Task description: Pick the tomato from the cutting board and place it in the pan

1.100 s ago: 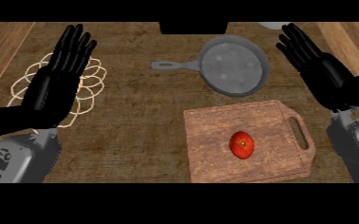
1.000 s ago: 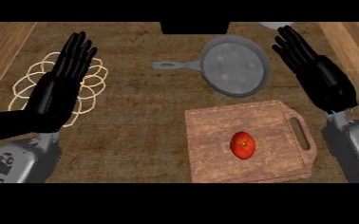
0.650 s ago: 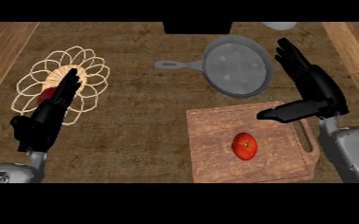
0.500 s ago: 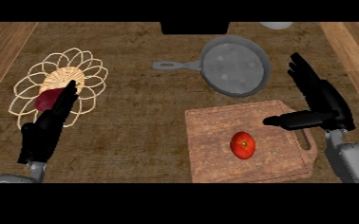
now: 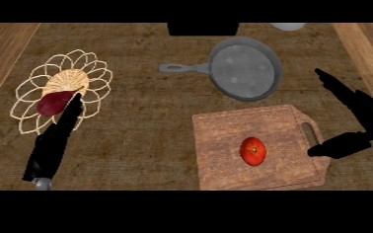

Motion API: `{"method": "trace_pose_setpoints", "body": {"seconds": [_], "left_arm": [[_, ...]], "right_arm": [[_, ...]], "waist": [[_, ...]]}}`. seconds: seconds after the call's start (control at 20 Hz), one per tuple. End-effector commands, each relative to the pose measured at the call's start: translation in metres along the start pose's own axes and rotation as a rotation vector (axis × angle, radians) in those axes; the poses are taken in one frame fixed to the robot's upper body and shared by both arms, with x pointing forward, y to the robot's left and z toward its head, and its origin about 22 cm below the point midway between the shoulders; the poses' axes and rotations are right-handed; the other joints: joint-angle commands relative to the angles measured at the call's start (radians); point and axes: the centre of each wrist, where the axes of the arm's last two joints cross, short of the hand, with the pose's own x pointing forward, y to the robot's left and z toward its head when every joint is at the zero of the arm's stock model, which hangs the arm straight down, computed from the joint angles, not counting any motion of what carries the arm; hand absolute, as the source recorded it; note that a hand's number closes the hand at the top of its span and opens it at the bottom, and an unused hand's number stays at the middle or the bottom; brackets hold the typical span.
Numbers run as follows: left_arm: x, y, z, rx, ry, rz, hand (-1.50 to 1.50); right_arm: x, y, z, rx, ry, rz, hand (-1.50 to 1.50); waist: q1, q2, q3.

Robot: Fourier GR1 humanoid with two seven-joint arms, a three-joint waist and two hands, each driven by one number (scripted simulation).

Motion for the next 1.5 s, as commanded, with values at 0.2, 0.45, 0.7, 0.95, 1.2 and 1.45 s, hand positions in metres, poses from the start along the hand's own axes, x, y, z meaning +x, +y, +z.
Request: {"method": "trace_pose_setpoints", "body": {"seconds": [0.2,0.45,0.7,0.95,1.2,1.45], "left_arm": [[0.005,0.002,0.006,-0.014,0.008,-0.005,0.0],[0.002,-0.011,0.016,-0.02,-0.002,0.003,0.0],[0.013,-0.017,0.011,-0.01,-0.006,-0.002,0.0],[-0.009,-0.016,0.022,-0.016,0.001,-0.004,0.0],[-0.001,-0.003,0.002,-0.002,0.008,-0.01,0.0],[-0.004,-0.012,0.008,0.019,-0.001,-0.007,0.0]], "right_arm": [[0.058,0.005,-0.018,0.282,-0.001,0.179,-1.5],[0.095,0.018,-0.029,0.361,0.031,0.27,-1.5],[0.096,0.053,-0.04,0.421,0.109,0.284,-1.5],[0.124,0.073,-0.056,0.512,0.153,0.371,-1.5],[0.146,0.093,-0.037,0.566,0.188,0.53,-1.5],[0.124,0.1,-0.048,0.628,0.277,0.578,-1.5]], "waist": [[0.02,0.003,0.0],[0.019,0.002,0.0],[0.01,0.002,0.001],[0.018,0.003,0.0],[0.0,0.0,0.0],[0.006,0.002,0.0]]}}
